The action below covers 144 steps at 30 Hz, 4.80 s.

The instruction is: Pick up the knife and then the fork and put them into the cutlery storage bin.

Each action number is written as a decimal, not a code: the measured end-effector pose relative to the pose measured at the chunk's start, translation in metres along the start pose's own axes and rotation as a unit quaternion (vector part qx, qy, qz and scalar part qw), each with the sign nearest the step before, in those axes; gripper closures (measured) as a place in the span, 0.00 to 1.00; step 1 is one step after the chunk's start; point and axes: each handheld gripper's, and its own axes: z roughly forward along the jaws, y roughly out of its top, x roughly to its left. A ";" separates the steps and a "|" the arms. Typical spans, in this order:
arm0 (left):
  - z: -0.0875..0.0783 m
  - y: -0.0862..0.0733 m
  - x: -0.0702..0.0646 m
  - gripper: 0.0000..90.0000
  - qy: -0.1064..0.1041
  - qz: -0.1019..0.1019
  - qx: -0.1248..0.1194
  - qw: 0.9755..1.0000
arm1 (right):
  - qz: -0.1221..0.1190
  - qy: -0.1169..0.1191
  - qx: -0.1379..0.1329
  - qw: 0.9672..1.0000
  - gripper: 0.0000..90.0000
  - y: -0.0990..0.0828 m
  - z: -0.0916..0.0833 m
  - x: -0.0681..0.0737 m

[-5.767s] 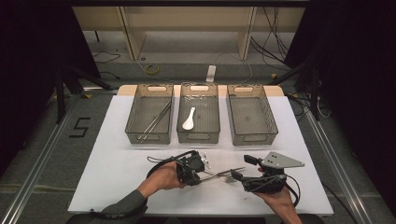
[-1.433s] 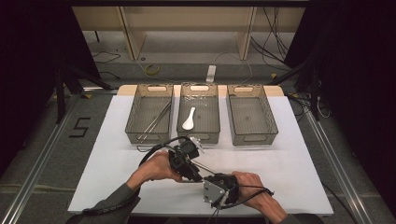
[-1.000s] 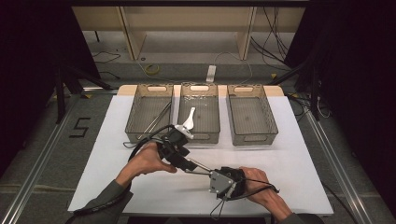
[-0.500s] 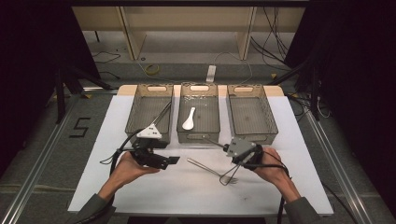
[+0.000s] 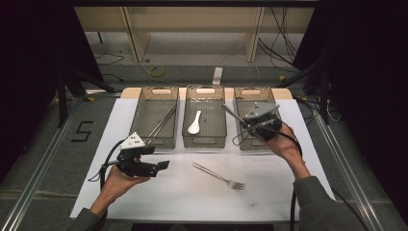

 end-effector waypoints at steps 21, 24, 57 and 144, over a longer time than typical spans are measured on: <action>-0.010 -0.005 -0.011 0.18 0.012 0.003 -0.030 0.999 | 0.110 -0.028 0.061 0.992 0.92 0.005 0.047 -0.075; -0.010 -0.005 -0.011 0.18 0.010 0.003 -0.031 0.999 | 0.116 -0.029 0.074 0.990 0.92 0.004 0.055 -0.081; -0.013 -0.004 -0.009 0.18 0.008 -0.010 -0.045 0.999 | 0.160 -0.033 0.085 0.983 0.55 0.004 0.070 -0.093; -0.013 -0.004 -0.009 0.18 0.010 -0.017 -0.071 0.997 | 0.002 0.180 0.179 0.967 0.54 -0.016 0.065 0.105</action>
